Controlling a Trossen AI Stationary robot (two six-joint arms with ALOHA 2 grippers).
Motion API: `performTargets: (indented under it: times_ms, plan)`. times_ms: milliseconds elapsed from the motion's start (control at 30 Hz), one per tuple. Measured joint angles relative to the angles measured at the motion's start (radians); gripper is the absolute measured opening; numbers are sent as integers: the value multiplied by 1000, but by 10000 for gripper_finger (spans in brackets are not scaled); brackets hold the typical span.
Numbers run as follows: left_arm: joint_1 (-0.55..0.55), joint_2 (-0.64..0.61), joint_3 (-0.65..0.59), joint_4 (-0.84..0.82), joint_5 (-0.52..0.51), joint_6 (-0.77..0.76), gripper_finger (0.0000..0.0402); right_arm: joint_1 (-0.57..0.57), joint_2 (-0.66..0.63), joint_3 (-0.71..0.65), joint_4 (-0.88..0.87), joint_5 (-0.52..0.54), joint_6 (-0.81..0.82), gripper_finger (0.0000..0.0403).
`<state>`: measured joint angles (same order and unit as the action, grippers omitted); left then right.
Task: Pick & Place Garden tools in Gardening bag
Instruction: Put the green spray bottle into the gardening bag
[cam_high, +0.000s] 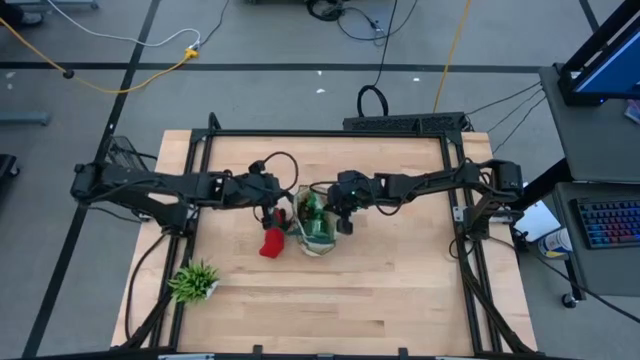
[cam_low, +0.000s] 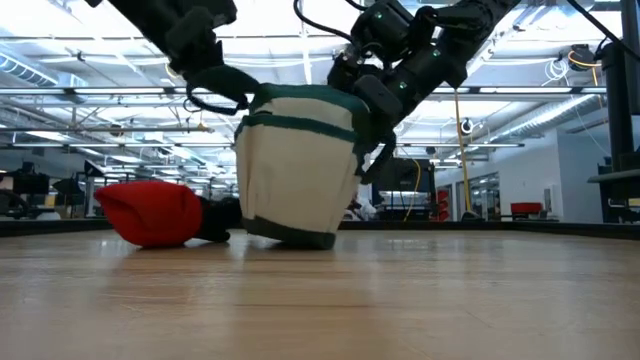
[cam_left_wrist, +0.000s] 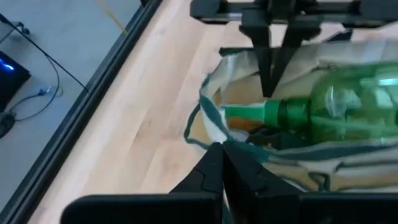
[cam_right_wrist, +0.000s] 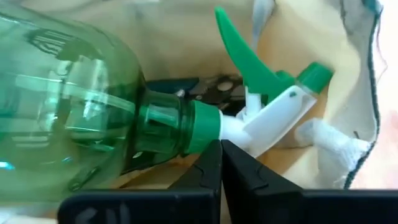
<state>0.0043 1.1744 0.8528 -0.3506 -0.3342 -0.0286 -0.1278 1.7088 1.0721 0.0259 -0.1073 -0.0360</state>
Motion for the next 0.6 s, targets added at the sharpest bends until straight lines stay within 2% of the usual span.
performTargets:
  times_ms: [133, 400, 600]
  plan:
    - [13, 20, 0, -13, 17, -2, 3, 4, -3, 0, 70, 56, -11, 0]
    - [14, 74, 4, 3, 17, -1, 6, 5, -25, 0, 301, 49, -67, 0]
    - [15, 84, 2, 19, 17, 21, 8, 5, -12, 0, 301, 54, -111, 0]
